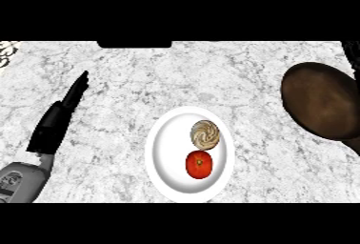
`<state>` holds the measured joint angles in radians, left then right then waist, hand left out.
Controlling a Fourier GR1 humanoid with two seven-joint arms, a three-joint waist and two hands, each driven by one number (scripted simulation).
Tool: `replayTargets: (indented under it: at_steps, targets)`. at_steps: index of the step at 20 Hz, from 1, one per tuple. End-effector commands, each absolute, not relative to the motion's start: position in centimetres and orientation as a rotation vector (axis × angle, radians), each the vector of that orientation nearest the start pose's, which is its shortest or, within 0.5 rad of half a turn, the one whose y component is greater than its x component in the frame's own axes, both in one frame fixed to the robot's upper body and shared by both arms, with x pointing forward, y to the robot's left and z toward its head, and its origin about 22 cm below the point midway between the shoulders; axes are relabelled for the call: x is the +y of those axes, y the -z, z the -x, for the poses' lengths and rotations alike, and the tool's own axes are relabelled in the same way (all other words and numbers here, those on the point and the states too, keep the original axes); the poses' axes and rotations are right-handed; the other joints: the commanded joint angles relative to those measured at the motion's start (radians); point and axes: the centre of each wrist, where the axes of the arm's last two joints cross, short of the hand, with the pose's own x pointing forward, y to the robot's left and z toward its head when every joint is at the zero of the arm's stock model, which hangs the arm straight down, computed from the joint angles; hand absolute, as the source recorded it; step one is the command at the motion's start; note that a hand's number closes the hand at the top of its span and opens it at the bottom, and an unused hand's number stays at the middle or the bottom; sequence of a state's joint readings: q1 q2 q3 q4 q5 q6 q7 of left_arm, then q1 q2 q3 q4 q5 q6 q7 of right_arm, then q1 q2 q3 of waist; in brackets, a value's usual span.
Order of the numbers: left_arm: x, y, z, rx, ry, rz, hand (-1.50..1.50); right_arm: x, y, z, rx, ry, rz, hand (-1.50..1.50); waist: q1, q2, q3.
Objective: Pick the tomato from the plate and place it in the pan
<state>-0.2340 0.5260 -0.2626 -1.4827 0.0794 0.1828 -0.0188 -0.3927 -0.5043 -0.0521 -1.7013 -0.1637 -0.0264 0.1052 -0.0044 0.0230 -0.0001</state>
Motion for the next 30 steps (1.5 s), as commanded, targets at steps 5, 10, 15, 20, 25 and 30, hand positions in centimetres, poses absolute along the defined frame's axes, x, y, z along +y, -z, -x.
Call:
replayTargets:
  at_steps: [5, 10, 15, 20, 25, 30]
  targets:
    - [27.9, -5.9, -30.2, -1.614, 0.088, -0.191, 0.0, -21.6, -16.2, -31.0, -1.982, -0.328, -0.378, 1.5, 0.036, -0.016, -0.001]
    - [28.1, -5.2, -28.4, -1.512, -0.048, -0.105, 0.0, -23.2, -11.0, -25.9, -1.986, -0.561, 0.062, 1.5, -0.011, -0.032, 0.0]
    - [29.1, -5.9, -27.9, -1.525, -0.054, -0.125, 0.0, -29.6, -9.1, -21.8, -1.851, -0.68, 0.224, -1.5, -0.016, -0.027, 0.001]
    - [28.4, -4.9, -27.1, -1.524, -0.059, -0.091, 0.0, -26.9, -12.5, -22.1, -1.869, -0.901, 0.301, -1.5, 0.007, -0.025, -0.001]
    - [27.7, -6.3, -28.3, -1.53, -0.038, -0.099, 0.0, -25.1, -15.3, -23.6, -1.813, -1.064, 0.3, -1.5, 0.01, -0.023, -0.001]
    - [27.3, -6.3, -28.8, -1.515, -0.029, -0.098, 0.0, -20.6, -18.1, -24.7, -1.661, -1.293, 0.452, -1.5, 0.022, -0.022, -0.002]
